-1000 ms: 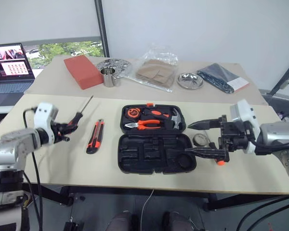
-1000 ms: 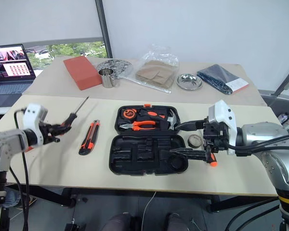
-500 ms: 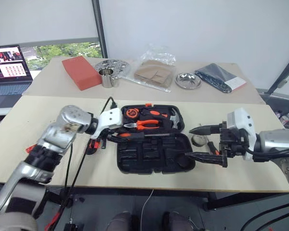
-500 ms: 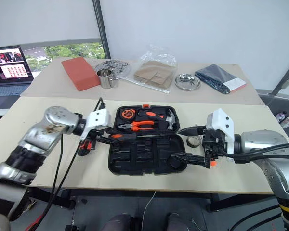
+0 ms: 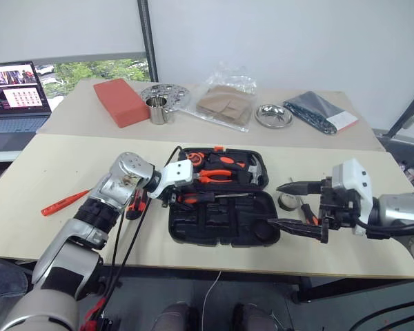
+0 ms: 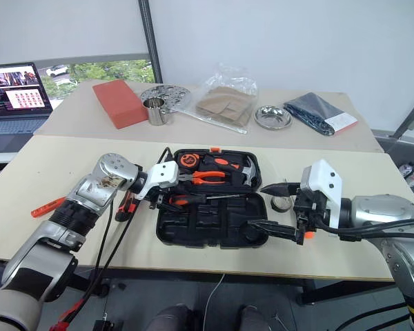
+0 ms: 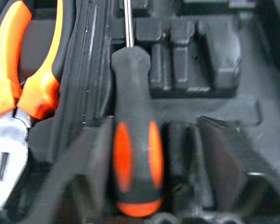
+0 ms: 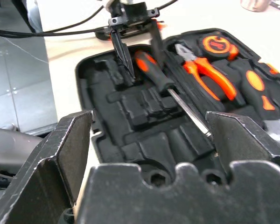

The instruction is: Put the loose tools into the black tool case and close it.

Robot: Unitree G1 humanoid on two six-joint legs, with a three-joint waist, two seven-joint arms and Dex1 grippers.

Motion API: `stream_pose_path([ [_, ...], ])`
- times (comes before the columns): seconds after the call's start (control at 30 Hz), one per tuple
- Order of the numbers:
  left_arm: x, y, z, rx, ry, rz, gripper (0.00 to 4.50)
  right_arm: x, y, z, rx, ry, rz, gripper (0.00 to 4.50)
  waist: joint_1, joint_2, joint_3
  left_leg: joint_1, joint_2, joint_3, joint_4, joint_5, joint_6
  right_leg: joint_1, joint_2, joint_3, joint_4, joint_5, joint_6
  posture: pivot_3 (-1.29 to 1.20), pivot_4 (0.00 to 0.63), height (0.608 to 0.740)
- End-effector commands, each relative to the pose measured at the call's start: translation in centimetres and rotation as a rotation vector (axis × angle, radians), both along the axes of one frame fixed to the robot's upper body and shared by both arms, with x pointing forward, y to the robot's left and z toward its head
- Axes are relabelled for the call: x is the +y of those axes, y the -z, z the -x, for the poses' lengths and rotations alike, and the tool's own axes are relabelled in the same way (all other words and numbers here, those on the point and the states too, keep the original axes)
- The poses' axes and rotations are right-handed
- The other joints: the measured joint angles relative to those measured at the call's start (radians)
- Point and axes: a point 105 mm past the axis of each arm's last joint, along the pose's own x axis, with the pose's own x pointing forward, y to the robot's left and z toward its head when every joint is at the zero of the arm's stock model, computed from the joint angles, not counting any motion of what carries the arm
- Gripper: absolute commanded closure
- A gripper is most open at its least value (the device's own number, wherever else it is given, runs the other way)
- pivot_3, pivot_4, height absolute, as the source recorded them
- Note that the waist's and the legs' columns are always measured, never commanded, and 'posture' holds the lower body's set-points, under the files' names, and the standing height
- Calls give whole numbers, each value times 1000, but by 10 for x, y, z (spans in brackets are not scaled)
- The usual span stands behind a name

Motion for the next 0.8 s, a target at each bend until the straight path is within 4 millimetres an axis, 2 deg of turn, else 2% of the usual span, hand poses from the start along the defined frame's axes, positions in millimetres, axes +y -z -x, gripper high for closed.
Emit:
stream_pose_path([
  [0.03, -8, -34, -4, -77, 4, 73, 1094, -2, -11, 2, -49, 6, 0, 0, 0, 0, 0, 0, 0, 0, 0, 0, 0, 0, 0, 0, 0, 0, 0, 0, 150, 734],
  [0.07, -9, -34, -4, -77, 8, 75, 1326, -2, -11, 2, -48, 7, -1, 0, -1, 0, 0, 0, -1, 0, 0, 0, 0, 0, 0, 1, 0, 1, 1, 0, 150, 734],
  [0.27, -21, -21, -8, -82, 4, 52, 3412, -1, -9, -1, -53, 8, -1, 0, 0, 0, 0, 0, -1, 0, 0, 0, 1, 0, 1, 0, 0, 1, 1, 0, 150, 734],
  [0.33, -25, -10, -9, -81, 11, 15, 4241, -1, -10, -3, -56, 10, -4, 0, 0, 0, 0, 0, -1, 0, 0, 0, 1, 0, 1, 0, 0, 1, 1, 0, 150, 734],
  [0.37, -26, -3, -7, -72, 20, -8, 4482, -1, -11, -3, -58, 12, -6, 0, -1, 0, 0, 0, -1, 1, 0, 0, 1, 0, 1, -1, 0, 1, 1, 0, 150, 734],
  [0.43, -25, 13, -2, -50, 50, -79, 4482, -2, -11, -4, -59, 19, -12, 0, 0, 0, 0, 0, -1, 1, 0, 0, 1, 0, 1, -2, 0, 1, 1, 0, 150, 734],
  [0.5, -23, 31, -5, -79, 43, -156, 4482, -3, -12, -4, -58, 30, -21, 0, 0, 0, 0, 1, -1, 1, 0, 0, 1, 1, 1, -2, -1, 1, 1, 0, 150, 734],
  [0.57, -22, 41, -8, -111, 49, -197, 4482, -5, -12, -4, -59, 43, -26, 0, 2, 0, -1, 4, -1, 1, 0, 0, 1, 4, 0, -2, -1, 1, 1, 0, 150, 734],
  [0.67, -25, 37, -6, -99, 58, -159, 4482, -10, -11, -2, -60, 83, -27, 0, 3, 0, -1, 6, -1, 0, 0, -2, 2, 6, -2, 1, -1, 1, 1, 0, 150, 734],
  [0.7, -25, 33, -6, -96, 50, -136, 4482, -15, -9, -3, -59, 110, -21, 0, 4, 0, -2, 6, -1, 0, 0, -5, -3, 6, -4, 1, -1, 1, 2, 0, 150, 734],
  [0.8, -20, 15, -10, -83, 1, -38, 4482, -34, 1, -2, -41, 222, -6, 0, 3, 0, -2, 5, -1, 0, 1, -6, -4, 6, -5, 1, -1, 3, 3, 0, 150, 734],
])
